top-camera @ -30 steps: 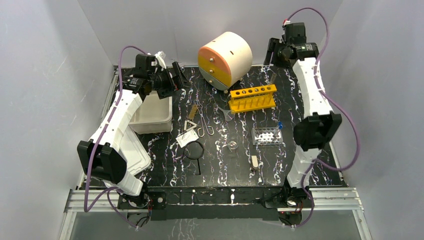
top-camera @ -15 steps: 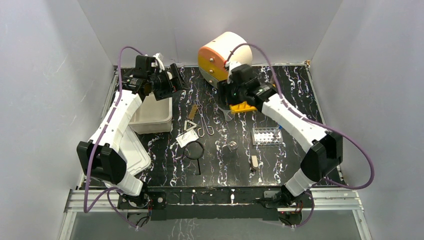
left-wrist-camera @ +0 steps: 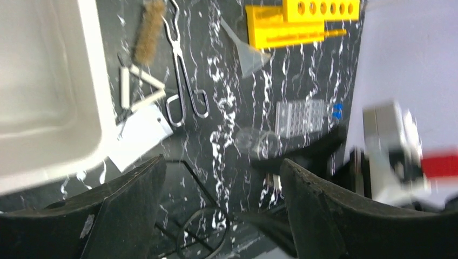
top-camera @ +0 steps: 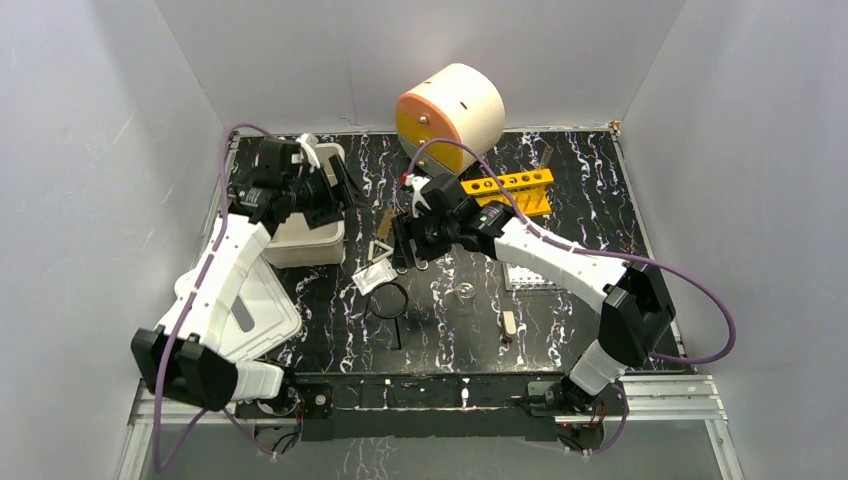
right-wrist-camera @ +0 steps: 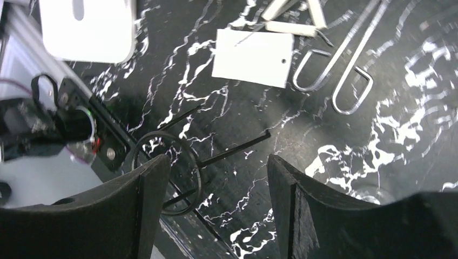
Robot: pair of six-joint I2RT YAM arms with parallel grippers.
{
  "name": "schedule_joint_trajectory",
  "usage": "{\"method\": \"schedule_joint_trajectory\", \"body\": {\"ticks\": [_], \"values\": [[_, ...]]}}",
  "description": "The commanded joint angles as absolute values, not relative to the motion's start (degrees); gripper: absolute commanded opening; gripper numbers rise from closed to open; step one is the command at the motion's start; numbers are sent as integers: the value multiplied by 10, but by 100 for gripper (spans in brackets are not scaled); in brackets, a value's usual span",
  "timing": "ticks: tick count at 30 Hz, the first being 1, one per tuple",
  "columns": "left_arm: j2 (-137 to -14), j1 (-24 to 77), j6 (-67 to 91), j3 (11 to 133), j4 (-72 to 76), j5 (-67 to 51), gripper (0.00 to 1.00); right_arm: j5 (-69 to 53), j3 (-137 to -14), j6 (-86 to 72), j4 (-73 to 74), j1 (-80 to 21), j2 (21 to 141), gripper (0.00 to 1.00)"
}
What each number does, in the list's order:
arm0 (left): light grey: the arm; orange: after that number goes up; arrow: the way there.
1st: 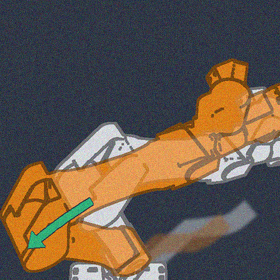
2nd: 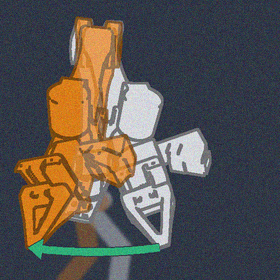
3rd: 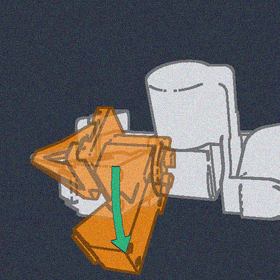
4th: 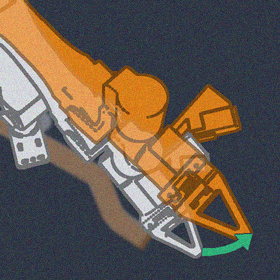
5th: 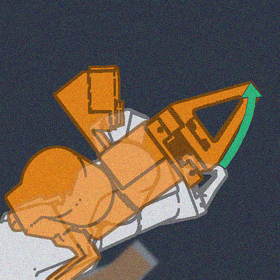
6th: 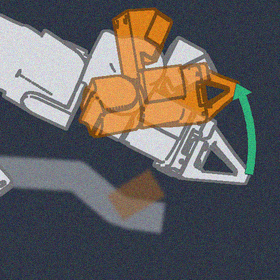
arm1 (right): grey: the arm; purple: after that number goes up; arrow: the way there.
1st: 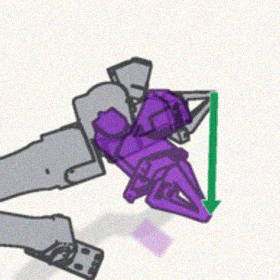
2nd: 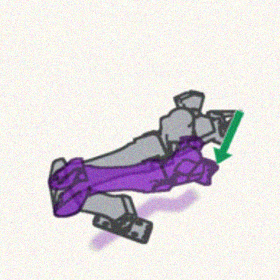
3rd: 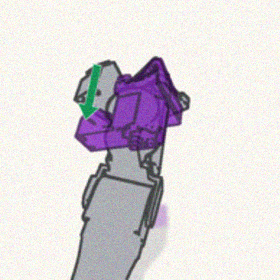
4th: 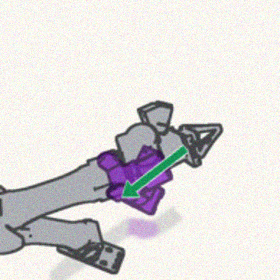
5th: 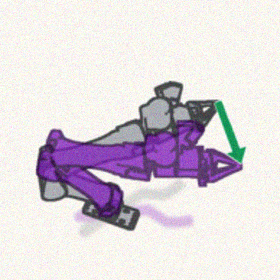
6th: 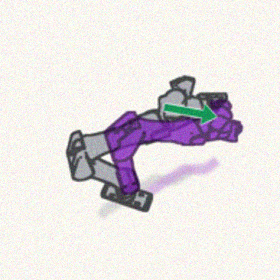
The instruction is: Organize the chemistry lab equipment
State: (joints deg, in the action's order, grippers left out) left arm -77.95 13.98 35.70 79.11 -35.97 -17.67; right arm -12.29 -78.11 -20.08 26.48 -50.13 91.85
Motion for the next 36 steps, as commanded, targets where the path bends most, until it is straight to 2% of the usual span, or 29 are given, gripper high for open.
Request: {"method": "schedule_joint_trajectory", "body": {"ticks": [1, 8, 12, 19, 22, 29, 31, 34, 36], "values": [[-693, 174, 327, 742, -402, -235, 78, -32, -748, -328, 223, -493, 868, 75], [-660, 249, 269, 680, -464, -229, 78, 97, -700, -491, 297, -466, 824, 73], [-661, 261, 261, 635, -504, -221, 77, 84, -660, -523, 290, -426, 800, 72], [-691, 278, 257, 602, -522, -244, 65, 34, -651, -481, 260, -392, 800, 71], [-709, 288, 273, 590, -519, -217, 61, 36, -641, -465, 261, -390, 799, 71], [-744, 328, 368, 597, -534, -118, 38, 15, -553, -481, 188, -380, 765, 71], [-746, 333, 381, 598, -536, -103, 30, 17, -553, -472, 182, -378, 768, 71], [-753, 340, 384, 590, -517, -118, 27, 17, -566, -461, 170, -374, 778, 71], [-757, 344, 387, 577, -490, -120, 18, 18, -584, -444, 165, -373, 789, 72]]}}
